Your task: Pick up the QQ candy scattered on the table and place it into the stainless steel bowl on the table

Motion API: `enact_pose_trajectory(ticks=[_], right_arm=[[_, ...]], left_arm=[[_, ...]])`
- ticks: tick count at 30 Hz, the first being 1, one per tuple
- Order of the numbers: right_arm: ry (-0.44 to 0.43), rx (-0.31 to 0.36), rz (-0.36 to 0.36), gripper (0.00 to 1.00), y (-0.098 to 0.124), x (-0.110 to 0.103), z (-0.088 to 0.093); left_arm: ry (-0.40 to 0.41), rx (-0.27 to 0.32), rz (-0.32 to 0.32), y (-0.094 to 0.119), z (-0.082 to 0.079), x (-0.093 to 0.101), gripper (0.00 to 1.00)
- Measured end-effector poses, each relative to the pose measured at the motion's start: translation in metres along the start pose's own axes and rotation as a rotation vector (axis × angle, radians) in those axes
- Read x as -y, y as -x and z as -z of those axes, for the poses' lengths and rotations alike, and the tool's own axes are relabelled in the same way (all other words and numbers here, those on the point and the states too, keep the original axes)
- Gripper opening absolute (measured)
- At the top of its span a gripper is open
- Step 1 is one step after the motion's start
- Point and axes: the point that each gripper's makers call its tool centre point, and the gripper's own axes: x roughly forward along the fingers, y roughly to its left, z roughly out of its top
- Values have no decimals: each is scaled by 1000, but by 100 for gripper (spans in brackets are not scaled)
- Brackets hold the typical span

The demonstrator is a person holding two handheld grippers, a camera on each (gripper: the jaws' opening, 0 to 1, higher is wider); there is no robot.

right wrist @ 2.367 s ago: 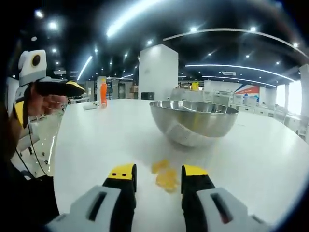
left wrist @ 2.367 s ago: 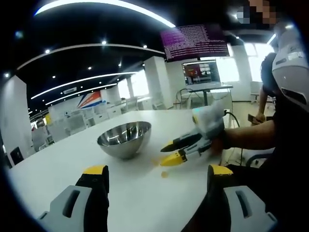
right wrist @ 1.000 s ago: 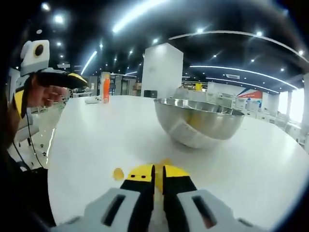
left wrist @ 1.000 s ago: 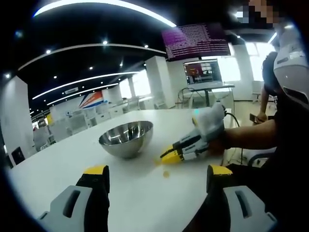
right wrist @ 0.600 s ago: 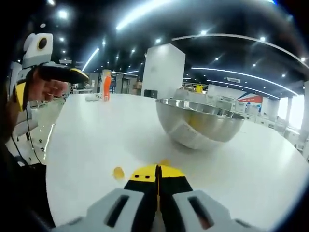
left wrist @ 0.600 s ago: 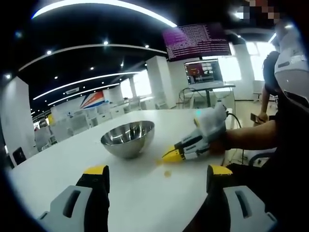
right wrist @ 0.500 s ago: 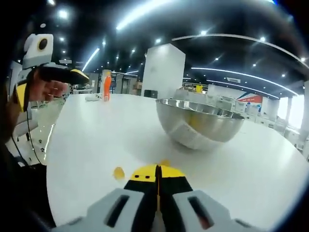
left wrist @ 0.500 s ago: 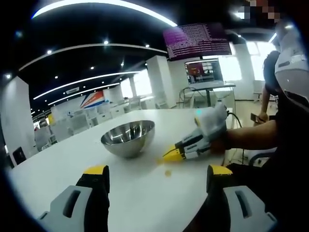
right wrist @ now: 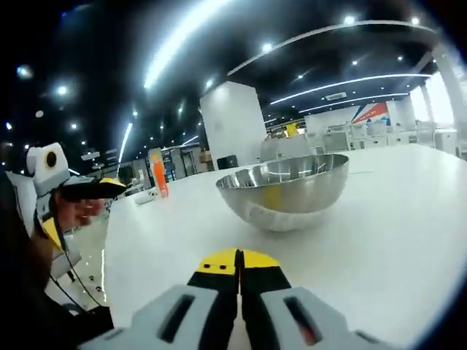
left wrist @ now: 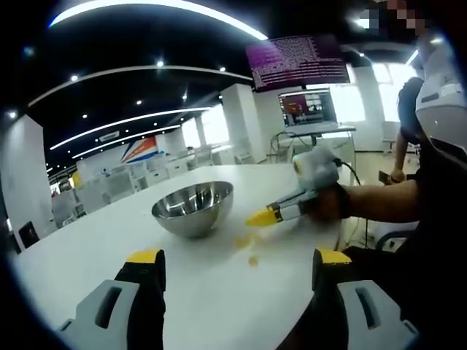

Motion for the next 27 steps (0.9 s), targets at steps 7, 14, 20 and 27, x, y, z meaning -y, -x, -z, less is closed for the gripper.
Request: enact_pose_trajectory(ticks=[7,14,20,27], right_arm=[[7,-1,10,0,0,-2,2],[268,20,2,1,11,-27,7],[271,-19,-50,9,11,-40,19],[230,-18,-39,6,10,-34,17]], left_arm=[[0,1,1,0,0,0,83],[3,-4,7,0,2,2,83],[4,-2,3,-3,1,-1,83],[5,-4,2,-3,2,-1,83]])
